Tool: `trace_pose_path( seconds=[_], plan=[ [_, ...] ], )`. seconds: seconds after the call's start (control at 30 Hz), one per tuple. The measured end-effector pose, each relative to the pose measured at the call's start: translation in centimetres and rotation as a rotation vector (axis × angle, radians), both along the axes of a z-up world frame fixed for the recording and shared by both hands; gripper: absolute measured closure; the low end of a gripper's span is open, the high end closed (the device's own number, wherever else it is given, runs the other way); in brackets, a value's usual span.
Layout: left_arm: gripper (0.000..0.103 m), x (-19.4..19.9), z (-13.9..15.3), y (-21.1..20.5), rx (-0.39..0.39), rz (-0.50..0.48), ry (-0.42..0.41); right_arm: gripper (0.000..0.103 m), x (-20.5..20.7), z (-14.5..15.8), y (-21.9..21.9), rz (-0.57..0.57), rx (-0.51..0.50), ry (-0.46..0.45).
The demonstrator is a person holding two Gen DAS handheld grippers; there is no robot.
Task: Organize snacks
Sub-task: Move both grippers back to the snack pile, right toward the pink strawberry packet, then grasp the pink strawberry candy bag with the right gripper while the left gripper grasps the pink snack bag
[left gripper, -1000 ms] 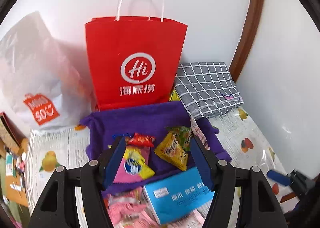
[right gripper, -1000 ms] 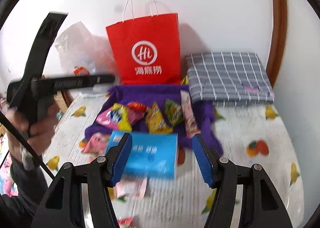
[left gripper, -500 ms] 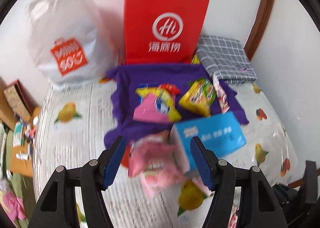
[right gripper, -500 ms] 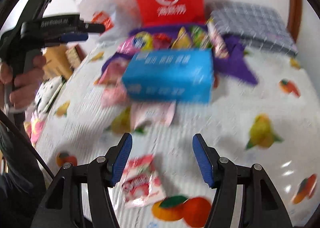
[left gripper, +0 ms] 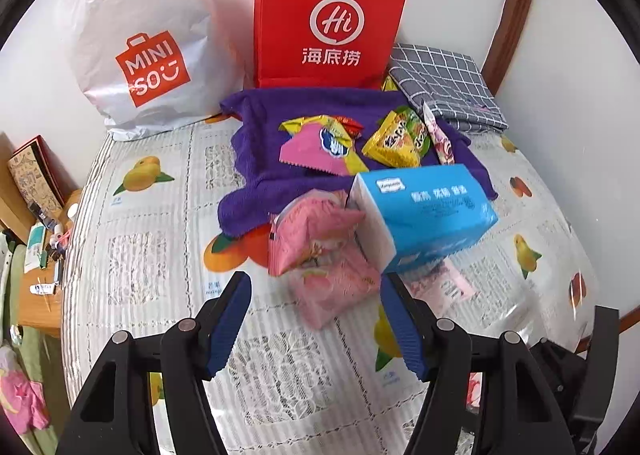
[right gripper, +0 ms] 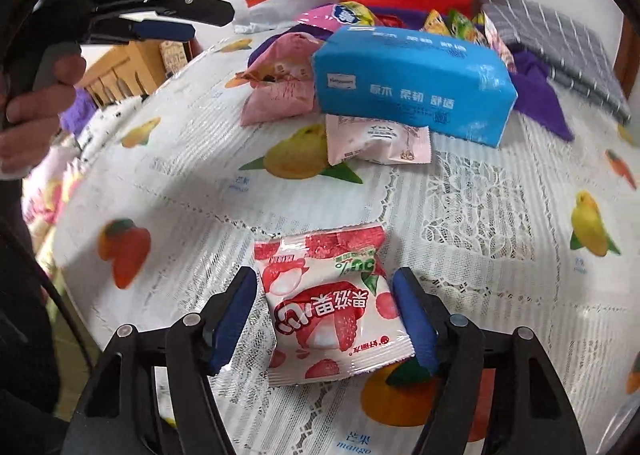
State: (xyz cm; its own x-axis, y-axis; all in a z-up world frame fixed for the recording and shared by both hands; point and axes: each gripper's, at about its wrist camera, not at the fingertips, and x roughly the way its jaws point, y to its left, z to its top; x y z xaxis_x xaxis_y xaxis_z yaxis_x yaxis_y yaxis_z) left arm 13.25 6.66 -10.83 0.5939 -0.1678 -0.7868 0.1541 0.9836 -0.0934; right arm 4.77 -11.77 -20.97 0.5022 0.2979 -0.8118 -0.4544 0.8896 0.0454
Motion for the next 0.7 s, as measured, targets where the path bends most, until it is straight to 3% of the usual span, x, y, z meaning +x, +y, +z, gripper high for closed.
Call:
trace_pose_path(
  seconds=[0.07,0.17,0.5,0.6,0.7],
  plan=[
    [0.038,0.1,-0.8,0.0,0.002,0.003,0.013,0.04,-0.3,-0.1,0.4,-0.005,-0.049,-0.042],
    [0.038,0.5,-2.1,-0.2,0.004,0.003,0.034,0.048,-0.3,0.1,0.1,-0.012,-0.04,-0.054],
    [0.038,3.5,-3.4,-1.2,0.073,0.043,-0.027,0.049,2.7,1.7,-4.8,-0.14,-0.03,-0.114],
    [0.038,4.8,-4.0,-1.4,0.044,0.013,-0.019,0.049,4.0,2.1,-6.7,-0.192,-0.021,-0.128],
    [0.038,5.4,-4.6,-2.3,0.069,-0.023,-0.033,0.049,5.6,2.3,-8.5,-0.236,-0.025,-0.135]
  ],
)
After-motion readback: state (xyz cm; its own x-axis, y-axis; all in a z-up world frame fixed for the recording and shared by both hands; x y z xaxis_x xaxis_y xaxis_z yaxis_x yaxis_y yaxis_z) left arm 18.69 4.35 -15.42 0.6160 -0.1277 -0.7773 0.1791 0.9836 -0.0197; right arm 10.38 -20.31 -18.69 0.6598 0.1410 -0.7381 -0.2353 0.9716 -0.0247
